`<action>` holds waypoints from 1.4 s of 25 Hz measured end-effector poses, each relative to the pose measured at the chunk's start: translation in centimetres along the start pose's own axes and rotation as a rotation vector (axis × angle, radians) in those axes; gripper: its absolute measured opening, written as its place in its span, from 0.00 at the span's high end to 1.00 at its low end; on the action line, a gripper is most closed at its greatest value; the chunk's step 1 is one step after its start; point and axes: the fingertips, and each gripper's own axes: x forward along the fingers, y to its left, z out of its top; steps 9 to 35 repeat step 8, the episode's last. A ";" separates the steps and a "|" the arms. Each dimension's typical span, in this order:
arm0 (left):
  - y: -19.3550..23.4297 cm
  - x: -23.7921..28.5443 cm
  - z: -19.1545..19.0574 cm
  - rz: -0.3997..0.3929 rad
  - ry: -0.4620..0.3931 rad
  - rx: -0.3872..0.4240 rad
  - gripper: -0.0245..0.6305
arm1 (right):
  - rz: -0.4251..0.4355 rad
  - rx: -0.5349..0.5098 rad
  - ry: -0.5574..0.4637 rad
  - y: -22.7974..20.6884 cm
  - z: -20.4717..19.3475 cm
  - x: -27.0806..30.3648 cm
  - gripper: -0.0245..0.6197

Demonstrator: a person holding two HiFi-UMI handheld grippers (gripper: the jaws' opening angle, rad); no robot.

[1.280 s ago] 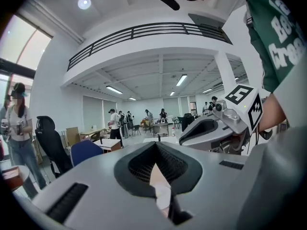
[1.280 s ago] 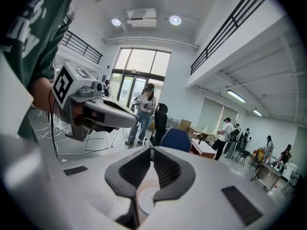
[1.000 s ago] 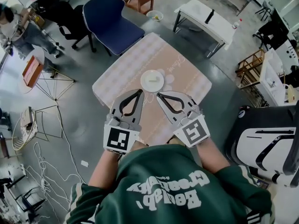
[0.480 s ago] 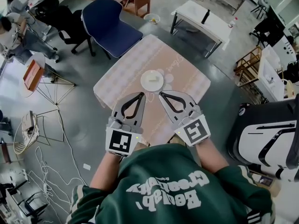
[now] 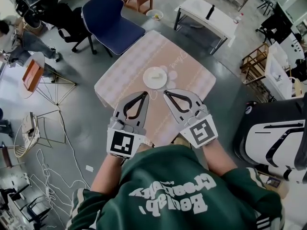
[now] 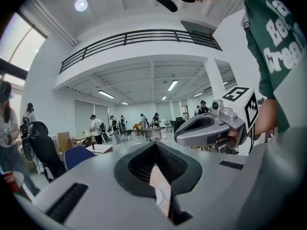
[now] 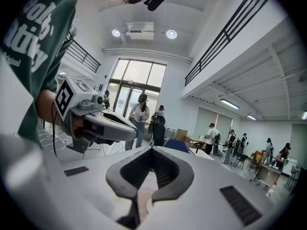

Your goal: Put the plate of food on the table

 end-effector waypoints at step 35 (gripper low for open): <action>-0.4 0.9 -0.7 -0.002 0.023 0.010 0.95 | 0.013 -0.007 -0.007 -0.6 -0.5 -0.3 0.94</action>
